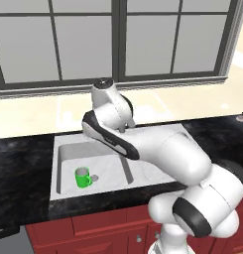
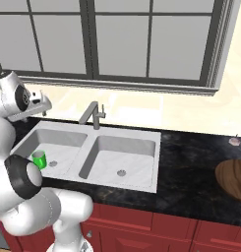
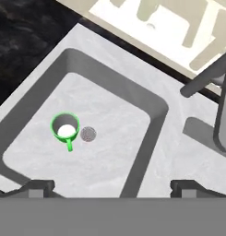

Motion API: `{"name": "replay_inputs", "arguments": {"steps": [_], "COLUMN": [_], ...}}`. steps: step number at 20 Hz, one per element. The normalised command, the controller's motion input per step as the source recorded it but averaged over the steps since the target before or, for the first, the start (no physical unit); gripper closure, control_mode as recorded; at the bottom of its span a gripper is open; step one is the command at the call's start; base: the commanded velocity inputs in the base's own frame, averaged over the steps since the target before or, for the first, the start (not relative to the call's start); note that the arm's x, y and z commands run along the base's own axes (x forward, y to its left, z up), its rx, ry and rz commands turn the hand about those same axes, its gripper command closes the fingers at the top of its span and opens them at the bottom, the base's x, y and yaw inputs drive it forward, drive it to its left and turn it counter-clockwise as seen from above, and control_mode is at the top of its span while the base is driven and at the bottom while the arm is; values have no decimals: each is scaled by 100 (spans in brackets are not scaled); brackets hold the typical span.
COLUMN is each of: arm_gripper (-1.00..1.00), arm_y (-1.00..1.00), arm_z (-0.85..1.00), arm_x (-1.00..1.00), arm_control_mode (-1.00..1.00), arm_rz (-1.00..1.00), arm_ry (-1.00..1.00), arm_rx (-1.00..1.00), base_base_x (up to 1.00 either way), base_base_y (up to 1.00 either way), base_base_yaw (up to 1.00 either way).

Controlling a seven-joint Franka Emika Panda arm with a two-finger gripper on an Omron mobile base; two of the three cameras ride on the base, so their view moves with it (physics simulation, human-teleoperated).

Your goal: Pick the mug and place it in the sink. Pick the bowl and place it in the open cabinet and then close the cabinet.

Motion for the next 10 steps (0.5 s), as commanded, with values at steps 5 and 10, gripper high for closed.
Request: {"name": "replay_inputs", "arguments": {"steps": [5,10], "arm_gripper": [-100,-100], "arm_y": [-46,-64], "arm_z": [-20,-5], "arm_x": [-10,-31], "arm_control_mode": [-100,-100], "arm_rz": [1,0], "arm_ry": [-2,-8], "arm_rx": [0,0], "base_base_x": [0,0], "base_base_y": [0,0], "base_base_yaw": [0,0]}}
